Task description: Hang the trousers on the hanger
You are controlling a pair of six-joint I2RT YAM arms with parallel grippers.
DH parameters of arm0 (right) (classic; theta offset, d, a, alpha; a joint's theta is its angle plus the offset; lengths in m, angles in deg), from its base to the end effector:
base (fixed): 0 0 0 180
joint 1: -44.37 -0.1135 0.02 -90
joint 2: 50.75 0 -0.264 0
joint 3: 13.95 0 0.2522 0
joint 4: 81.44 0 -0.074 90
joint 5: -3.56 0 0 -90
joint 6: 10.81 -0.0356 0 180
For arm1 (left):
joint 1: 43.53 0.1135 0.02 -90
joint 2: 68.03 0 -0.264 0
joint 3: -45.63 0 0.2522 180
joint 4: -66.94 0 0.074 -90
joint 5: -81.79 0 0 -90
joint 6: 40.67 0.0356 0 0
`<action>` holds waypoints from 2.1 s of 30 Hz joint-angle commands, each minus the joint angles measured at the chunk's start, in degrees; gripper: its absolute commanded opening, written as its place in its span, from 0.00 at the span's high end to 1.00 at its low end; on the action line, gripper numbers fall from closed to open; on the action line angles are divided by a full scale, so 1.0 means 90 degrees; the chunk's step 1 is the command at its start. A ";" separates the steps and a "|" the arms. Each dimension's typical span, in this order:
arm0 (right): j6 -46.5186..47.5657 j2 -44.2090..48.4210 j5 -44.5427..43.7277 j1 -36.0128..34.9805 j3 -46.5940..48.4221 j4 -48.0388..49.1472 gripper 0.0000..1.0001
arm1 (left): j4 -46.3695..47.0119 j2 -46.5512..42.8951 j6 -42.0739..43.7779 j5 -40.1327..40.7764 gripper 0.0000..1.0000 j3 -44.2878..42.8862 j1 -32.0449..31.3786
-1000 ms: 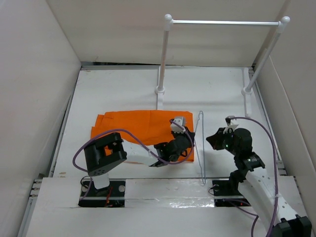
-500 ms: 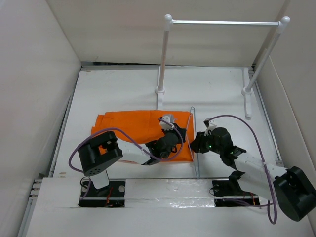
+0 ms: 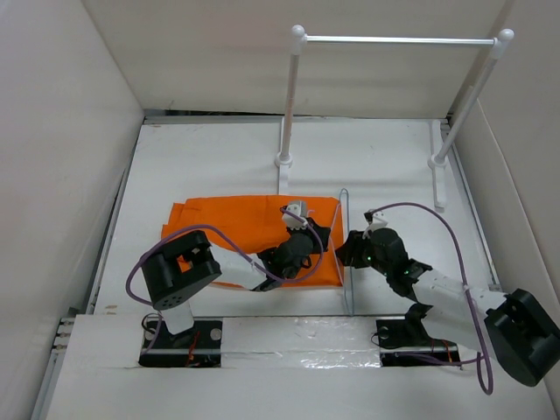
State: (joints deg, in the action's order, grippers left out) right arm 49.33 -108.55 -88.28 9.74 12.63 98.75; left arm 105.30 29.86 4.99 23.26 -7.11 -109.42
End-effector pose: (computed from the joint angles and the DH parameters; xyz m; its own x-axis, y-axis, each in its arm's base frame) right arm 0.1561 0.1064 0.1497 -0.6394 0.1632 -0.7514 -0.2618 0.8726 0.4123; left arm 0.1549 -0.3007 0.1839 -0.4307 -0.4970 -0.7533 0.3716 0.6630 -0.6499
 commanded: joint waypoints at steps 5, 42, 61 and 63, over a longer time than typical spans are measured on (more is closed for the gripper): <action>-0.0333 -0.0842 -0.0050 -0.0127 0.0011 0.0958 0.52 | -0.0078 0.0100 0.0239 -0.0068 1.00 0.0005 0.0016; 0.1102 0.2028 0.1493 0.3965 0.0529 -0.1132 1.00 | -0.1962 -0.2604 0.1791 0.0596 1.00 0.1597 0.0553; 0.1043 0.1433 0.1738 0.4043 0.0012 -0.0399 1.00 | -0.2264 -0.2351 0.3207 -0.0244 1.00 0.0308 0.0553; 0.1063 0.1374 0.1739 0.4043 0.0001 -0.0379 1.00 | -0.2382 -0.2312 0.3198 -0.0195 1.00 0.0181 0.0553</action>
State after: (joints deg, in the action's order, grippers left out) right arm 58.46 -95.80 -73.14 45.54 12.74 89.55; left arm 85.67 9.03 29.91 22.16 -2.50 -104.81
